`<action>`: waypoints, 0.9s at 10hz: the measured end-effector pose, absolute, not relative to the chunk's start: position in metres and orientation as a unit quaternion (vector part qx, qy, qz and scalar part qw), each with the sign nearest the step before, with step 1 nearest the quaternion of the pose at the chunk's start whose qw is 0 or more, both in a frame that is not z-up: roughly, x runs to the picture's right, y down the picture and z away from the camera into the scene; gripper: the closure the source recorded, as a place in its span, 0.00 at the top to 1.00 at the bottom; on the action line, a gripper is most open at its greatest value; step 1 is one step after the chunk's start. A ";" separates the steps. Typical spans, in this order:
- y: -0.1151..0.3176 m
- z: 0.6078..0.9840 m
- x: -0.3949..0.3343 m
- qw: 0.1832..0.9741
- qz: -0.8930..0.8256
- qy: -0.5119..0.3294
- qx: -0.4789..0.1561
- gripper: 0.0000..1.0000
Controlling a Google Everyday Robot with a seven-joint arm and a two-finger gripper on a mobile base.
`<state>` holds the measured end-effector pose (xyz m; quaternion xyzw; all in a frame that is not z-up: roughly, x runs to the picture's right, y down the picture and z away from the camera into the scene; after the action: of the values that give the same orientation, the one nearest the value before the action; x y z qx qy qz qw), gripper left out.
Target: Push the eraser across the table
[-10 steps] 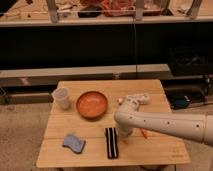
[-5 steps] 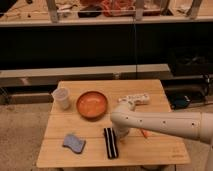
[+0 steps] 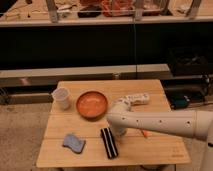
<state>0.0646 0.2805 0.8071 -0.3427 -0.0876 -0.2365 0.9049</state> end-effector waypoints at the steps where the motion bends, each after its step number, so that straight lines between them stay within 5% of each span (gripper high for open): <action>1: 0.281 0.807 0.064 0.904 -0.241 -0.084 -0.344 0.00; 9: 0.281 0.806 0.036 0.900 -0.258 -0.083 -0.341 0.00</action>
<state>0.0364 0.2809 0.8064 -0.3409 -0.0830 -0.2581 0.9002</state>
